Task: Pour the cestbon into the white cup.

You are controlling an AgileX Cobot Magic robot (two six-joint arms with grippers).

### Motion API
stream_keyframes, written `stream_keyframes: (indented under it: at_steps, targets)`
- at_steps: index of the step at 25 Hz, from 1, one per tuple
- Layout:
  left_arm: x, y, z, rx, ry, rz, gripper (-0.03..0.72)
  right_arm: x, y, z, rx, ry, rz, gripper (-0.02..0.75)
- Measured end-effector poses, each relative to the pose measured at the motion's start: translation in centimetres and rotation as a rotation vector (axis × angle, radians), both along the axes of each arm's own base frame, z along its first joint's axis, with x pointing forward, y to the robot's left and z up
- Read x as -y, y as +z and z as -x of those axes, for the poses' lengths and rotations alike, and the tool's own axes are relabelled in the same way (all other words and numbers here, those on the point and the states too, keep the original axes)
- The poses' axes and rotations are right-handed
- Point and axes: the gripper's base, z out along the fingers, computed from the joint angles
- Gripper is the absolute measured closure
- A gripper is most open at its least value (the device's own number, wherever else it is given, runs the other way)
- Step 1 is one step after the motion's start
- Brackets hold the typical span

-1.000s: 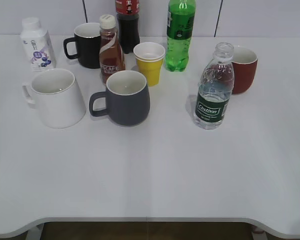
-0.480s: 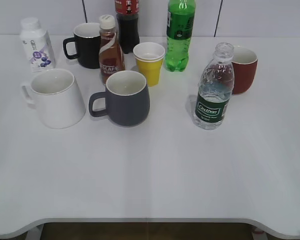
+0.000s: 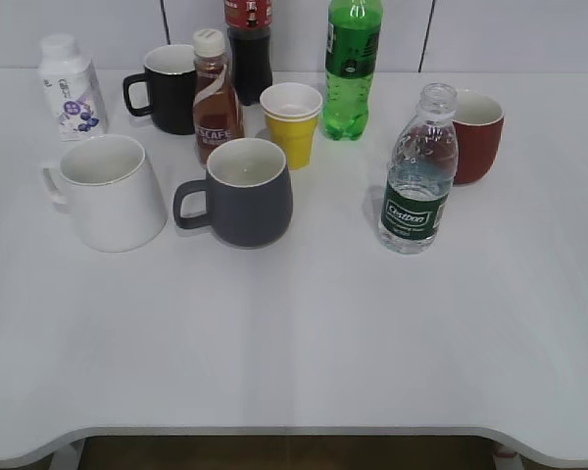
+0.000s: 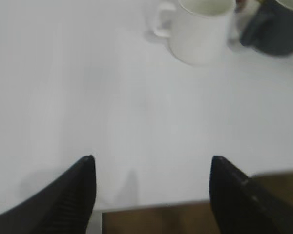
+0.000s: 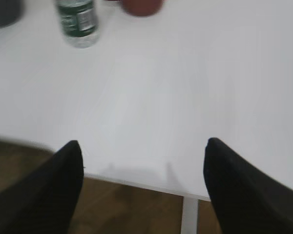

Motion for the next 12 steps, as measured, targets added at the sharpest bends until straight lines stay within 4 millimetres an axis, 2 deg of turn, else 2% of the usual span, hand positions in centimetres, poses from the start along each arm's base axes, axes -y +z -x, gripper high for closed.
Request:
stream_keyframes:
  at_steps: [5, 12]
  targets:
    - [-0.2, 0.0, 2.3, 0.137, 0.067, 0.024, 0.161, 0.1, 0.0, 0.8, 0.052, -0.159, -0.009, 0.162]
    - [-0.2, 0.0, 2.3, 0.138, 0.069, 0.024, 0.164, 0.1, 0.0, 0.8, 0.049, -0.170, -0.009, 0.162]
